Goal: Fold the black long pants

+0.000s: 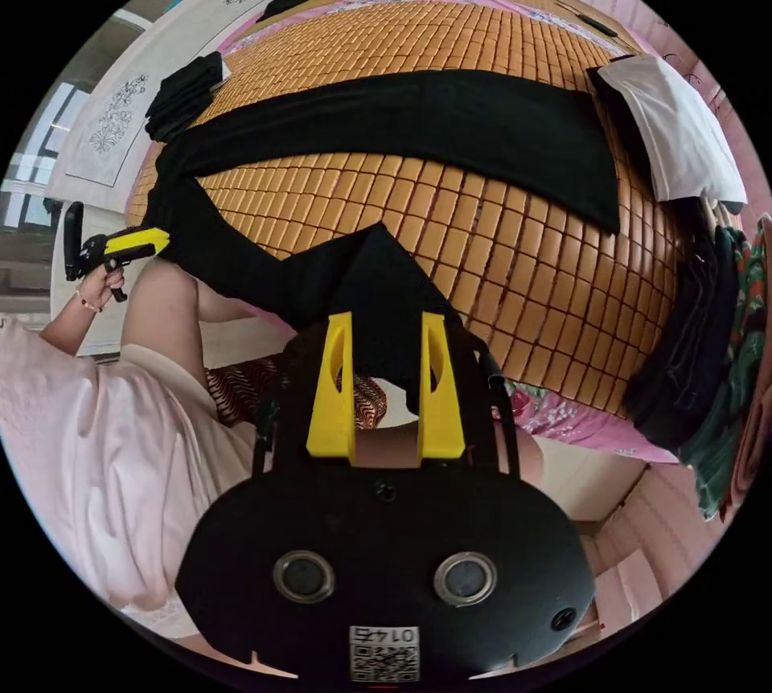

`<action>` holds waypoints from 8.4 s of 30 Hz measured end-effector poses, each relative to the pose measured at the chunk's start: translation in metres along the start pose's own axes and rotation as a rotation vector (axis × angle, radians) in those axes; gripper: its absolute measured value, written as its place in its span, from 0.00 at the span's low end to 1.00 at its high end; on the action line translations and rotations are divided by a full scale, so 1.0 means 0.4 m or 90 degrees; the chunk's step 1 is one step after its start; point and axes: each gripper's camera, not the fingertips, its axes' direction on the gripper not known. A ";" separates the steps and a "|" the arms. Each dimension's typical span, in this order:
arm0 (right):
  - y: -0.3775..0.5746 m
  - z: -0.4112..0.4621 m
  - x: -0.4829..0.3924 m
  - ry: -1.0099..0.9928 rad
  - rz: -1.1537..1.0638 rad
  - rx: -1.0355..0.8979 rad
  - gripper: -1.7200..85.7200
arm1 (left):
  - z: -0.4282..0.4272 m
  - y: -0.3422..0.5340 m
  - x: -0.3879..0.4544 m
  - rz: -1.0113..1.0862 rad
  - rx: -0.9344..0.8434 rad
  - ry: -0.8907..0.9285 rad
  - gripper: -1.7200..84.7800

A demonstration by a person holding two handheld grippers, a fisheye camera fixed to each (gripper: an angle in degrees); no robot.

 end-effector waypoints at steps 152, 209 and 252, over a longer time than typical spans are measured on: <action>-0.456 0.384 -0.556 0.210 -0.241 0.090 0.01 | -0.170 0.237 -0.590 -0.418 0.159 -0.196 0.07; 0.565 0.090 0.213 0.161 0.263 0.276 0.11 | -0.309 1.085 -0.505 -0.481 0.325 -0.072 0.10; 0.416 -0.157 0.478 0.140 0.215 0.255 0.02 | -0.282 1.094 -0.822 -0.731 0.447 0.124 0.01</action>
